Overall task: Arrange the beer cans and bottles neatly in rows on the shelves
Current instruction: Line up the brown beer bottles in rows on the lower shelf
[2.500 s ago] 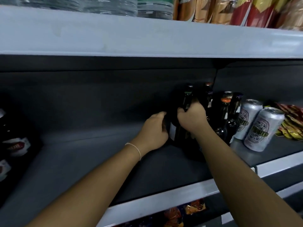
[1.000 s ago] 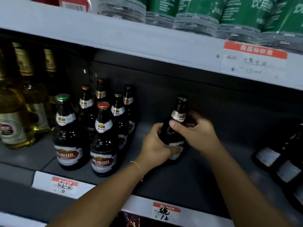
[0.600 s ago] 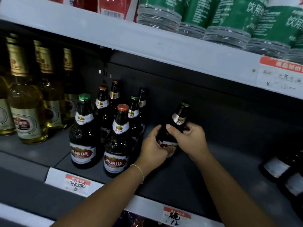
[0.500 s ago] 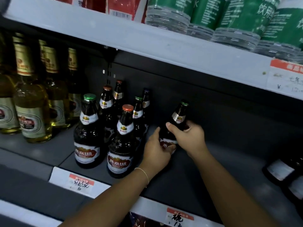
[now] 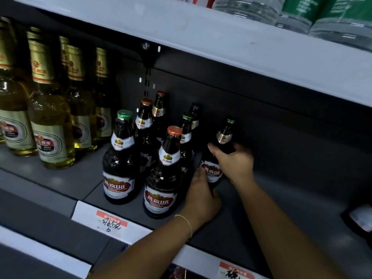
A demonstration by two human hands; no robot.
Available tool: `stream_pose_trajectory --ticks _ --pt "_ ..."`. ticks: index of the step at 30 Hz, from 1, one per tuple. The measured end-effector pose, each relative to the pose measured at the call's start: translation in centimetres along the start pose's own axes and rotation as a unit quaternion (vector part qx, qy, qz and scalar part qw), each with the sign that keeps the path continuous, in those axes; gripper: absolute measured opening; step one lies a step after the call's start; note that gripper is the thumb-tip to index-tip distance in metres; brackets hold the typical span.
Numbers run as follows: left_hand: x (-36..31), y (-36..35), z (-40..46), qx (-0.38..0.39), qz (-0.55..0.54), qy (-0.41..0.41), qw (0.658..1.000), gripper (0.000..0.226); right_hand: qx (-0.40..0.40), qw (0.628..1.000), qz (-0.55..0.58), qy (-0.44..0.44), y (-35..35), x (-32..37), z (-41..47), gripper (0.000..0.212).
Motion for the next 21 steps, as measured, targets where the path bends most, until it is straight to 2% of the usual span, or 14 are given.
stream_pose_trajectory --ticks 6,12,21 --pt "0.6 -0.6 0.6 0.027 -0.003 0.007 1.0 0.077 -0.014 0.998 -0.034 0.045 -0.5 0.8 0.5 0.041" --pt "0.8 -1.2 1.0 0.059 -0.026 0.018 0.998 0.082 0.004 0.999 -0.041 0.027 -0.7 0.5 1.1 0.046" --pt "1.2 -1.3 1.2 0.069 -0.048 0.04 0.996 0.09 0.023 0.998 -0.065 0.009 -1.7 -0.8 2.0 0.068"
Point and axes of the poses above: each hand's wrist, its own z-axis towards the middle knuckle, its own y-axis out of the back of the hand, x = y × z, the point moved 10 cm from there along z, towards the middle knuckle, and after that the axes turned 8 degrees about -x, right-handed, at the moved point
